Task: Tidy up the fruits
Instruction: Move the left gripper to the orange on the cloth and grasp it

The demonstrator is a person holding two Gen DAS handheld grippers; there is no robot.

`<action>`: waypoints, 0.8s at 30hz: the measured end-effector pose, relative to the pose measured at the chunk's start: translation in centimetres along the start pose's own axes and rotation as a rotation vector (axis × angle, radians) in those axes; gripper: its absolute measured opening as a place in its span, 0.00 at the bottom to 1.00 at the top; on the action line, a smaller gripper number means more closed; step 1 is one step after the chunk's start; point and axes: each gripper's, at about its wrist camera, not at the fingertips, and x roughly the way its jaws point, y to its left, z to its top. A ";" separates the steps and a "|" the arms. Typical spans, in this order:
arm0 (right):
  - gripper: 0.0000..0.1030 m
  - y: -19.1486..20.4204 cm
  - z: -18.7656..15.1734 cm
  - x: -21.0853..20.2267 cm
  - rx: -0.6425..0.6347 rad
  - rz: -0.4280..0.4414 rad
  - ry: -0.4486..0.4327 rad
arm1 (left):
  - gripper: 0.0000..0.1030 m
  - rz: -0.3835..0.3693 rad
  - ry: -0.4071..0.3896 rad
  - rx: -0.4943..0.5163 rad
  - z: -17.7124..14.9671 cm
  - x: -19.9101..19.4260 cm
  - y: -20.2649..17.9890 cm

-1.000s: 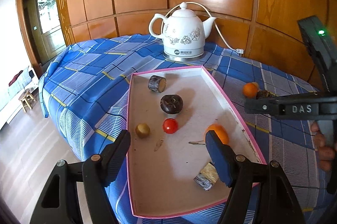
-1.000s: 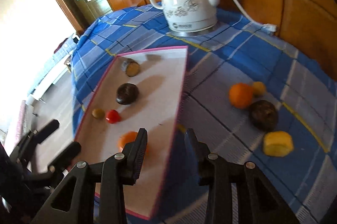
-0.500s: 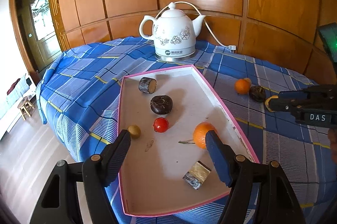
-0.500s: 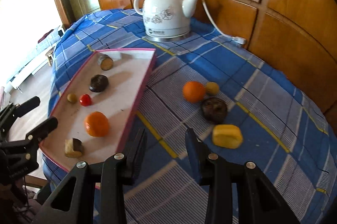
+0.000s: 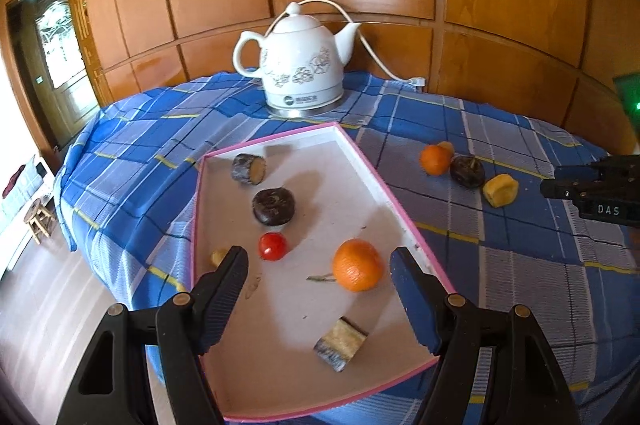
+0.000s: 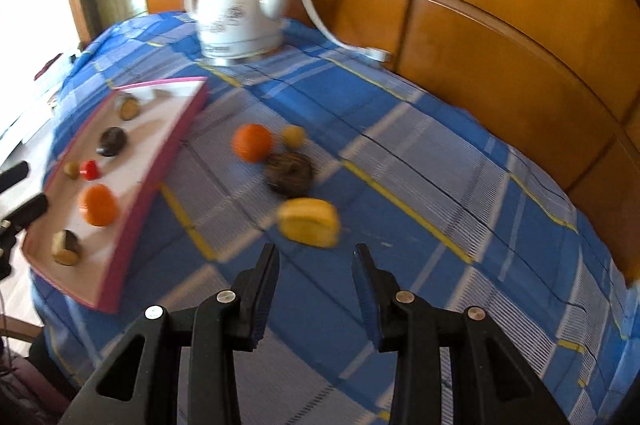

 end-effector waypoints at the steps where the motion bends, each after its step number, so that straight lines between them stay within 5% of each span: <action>1: 0.37 -0.8 -0.3 0.1 0.019 -0.012 0.001 | 0.72 -0.008 0.002 0.005 0.4 0.2 -0.3; 8: 0.37 -5.2 -1.8 1.4 0.182 -0.047 0.037 | 0.70 -0.051 0.017 0.035 2.8 1.6 -2.4; 16: 0.37 -7.1 -2.2 2.1 0.267 -0.021 0.083 | 0.47 -0.150 0.101 0.082 5.3 5.1 -5.9; 24: 0.37 -7.1 -2.0 2.2 0.283 -0.004 0.092 | 0.47 -0.185 0.129 0.120 8.5 8.4 -9.3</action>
